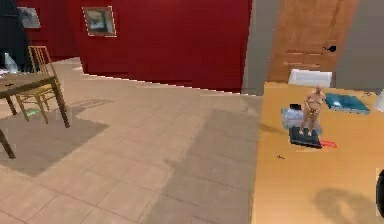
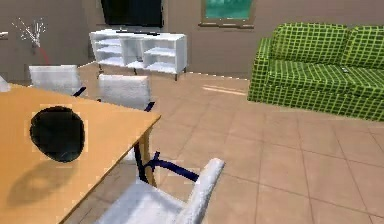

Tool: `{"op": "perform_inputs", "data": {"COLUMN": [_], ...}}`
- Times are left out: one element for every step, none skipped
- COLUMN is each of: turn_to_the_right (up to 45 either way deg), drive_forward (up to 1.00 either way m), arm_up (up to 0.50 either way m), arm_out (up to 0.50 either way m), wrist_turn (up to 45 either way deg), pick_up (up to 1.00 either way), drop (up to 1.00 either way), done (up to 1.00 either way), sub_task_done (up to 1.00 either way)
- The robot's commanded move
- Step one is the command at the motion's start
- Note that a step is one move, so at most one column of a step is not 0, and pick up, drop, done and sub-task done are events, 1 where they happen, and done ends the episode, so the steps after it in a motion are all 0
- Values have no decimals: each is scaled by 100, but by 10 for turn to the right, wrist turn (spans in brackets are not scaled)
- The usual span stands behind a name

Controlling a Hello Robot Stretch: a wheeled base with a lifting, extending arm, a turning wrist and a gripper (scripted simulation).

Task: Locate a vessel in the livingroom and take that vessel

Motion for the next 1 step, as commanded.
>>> {"op": "perform_inputs", "data": {"turn_to_the_right": [0], "drive_forward": [70], "arm_up": [0], "arm_out": [0], "wrist_turn": [0], "pick_up": [0], "drop": [0], "done": [0], "sub_task_done": [0]}}
